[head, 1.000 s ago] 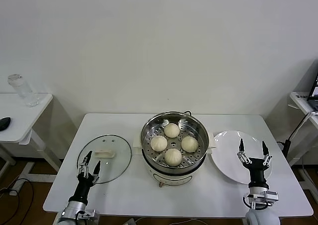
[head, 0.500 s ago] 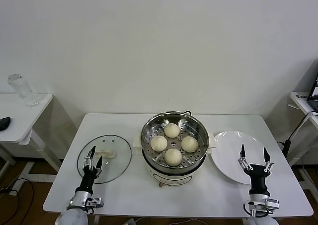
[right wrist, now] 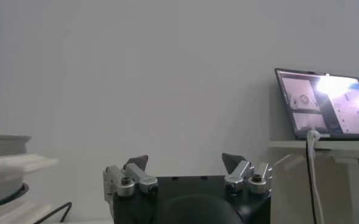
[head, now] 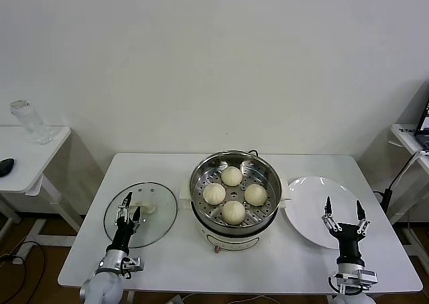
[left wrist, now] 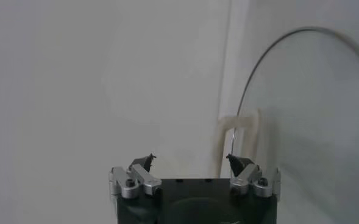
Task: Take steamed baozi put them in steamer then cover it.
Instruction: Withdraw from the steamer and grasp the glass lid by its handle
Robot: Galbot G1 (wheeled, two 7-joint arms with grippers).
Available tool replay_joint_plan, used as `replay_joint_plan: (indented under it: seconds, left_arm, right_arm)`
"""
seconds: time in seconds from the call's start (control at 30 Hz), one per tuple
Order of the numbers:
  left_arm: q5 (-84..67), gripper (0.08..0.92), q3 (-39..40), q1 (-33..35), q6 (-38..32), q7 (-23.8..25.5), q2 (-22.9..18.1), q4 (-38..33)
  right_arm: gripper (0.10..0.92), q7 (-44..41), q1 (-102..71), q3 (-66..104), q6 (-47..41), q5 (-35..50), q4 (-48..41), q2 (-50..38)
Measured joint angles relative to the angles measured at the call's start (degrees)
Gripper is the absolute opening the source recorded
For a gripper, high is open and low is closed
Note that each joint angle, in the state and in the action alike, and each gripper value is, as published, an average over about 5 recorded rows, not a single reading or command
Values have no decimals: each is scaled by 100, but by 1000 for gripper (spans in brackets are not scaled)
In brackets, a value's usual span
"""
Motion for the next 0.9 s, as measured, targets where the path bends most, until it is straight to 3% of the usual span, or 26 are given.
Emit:
replay_joint_plan:
  seconds: [0.5,0.9]
  left_arm:
    - [83,813,93,-313,43,71,-41,290]
    - [148,498,106,-445,105,139,-28,497]
  right_arm:
    - [823,11,-87,27,-23,-48,187,28]
    - [823,24,-97,59,-36,-49,259,19]
